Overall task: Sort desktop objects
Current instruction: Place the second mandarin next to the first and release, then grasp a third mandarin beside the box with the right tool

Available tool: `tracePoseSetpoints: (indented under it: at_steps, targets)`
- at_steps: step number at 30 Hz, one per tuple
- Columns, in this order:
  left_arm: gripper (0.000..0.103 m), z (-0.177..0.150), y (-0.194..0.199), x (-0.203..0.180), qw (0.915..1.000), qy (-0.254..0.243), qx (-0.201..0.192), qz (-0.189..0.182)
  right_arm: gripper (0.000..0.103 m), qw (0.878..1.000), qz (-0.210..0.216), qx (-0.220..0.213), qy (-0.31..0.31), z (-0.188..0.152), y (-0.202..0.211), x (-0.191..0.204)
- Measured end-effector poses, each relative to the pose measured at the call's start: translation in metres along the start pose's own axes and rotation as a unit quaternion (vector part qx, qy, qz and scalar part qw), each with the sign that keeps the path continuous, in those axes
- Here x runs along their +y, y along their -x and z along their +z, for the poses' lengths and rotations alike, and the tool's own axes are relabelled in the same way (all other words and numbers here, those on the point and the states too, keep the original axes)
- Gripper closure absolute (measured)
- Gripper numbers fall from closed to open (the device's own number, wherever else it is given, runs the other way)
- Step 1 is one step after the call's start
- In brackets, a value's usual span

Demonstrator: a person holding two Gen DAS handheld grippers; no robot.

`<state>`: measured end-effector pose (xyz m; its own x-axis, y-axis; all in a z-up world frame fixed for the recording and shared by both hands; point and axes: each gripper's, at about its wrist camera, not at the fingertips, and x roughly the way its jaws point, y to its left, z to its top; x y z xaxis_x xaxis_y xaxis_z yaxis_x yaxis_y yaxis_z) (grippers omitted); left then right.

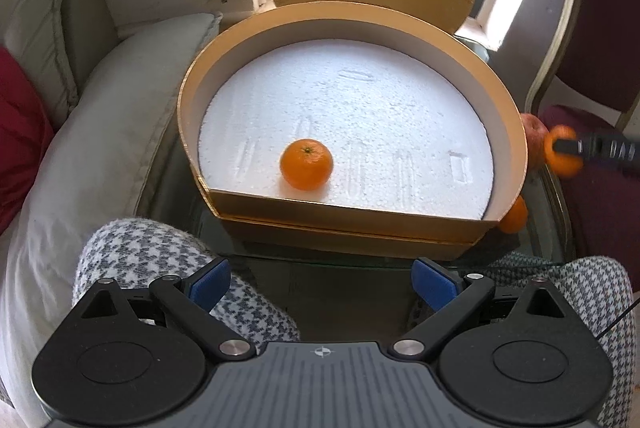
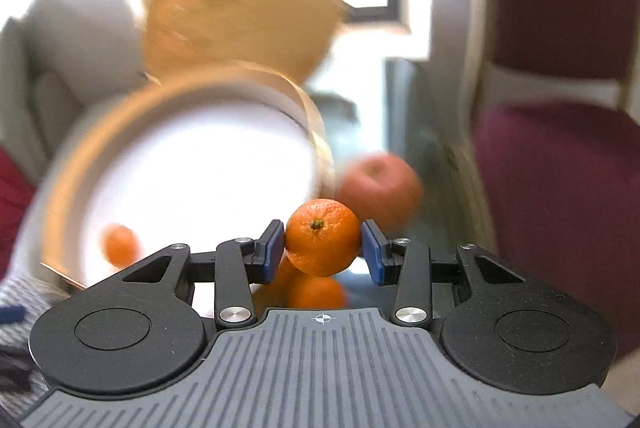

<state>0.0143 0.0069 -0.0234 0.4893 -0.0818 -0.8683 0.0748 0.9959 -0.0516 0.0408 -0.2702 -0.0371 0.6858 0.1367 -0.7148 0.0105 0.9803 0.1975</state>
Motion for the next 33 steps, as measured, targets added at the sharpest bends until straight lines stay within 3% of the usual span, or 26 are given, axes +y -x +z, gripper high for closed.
tracePoseSetpoints:
  at_steps: [3, 7, 11, 15, 21, 27, 33]
  targets:
    - [0.005, 0.002, 0.002, 0.008, 0.9999, 0.008, -0.006, 0.002, 0.06, 0.998, 0.054, 0.007, 0.032, 0.015, -0.011, 0.036]
    - [0.005, 0.003, 0.004, 0.019, 0.9997, 0.015, -0.013, 0.011, 0.06, 0.99, 0.103, 0.061, 0.079, 0.017, -0.053, 0.086]
    - [0.005, 0.002, 0.005, 0.033, 0.9993, 0.029, -0.014, 0.021, 0.06, 0.981, 0.119, 0.117, 0.102, 0.009, -0.094, 0.121]
    - [0.005, 0.002, 0.003, 0.041, 0.9989, 0.039, -0.01, 0.025, 0.059, 0.976, 0.107, 0.147, 0.123, 0.0, -0.114, 0.135]
    - [0.005, 0.003, 0.004, 0.038, 0.9992, 0.032, -0.01, 0.022, 0.05, 0.973, 0.105, 0.166, 0.12, -0.001, -0.112, 0.13]
    - [0.005, 0.001, 0.01, 0.028, 0.9995, 0.017, -0.013, 0.025, 0.047, 0.984, 0.112, 0.119, 0.078, 0.014, -0.071, 0.099]
    - [0.005, 0.001, 0.009, 0.011, 0.9996, -0.01, -0.008, 0.024, 0.047, 0.994, 0.086, 0.07, 0.011, 0.013, -0.021, 0.035]
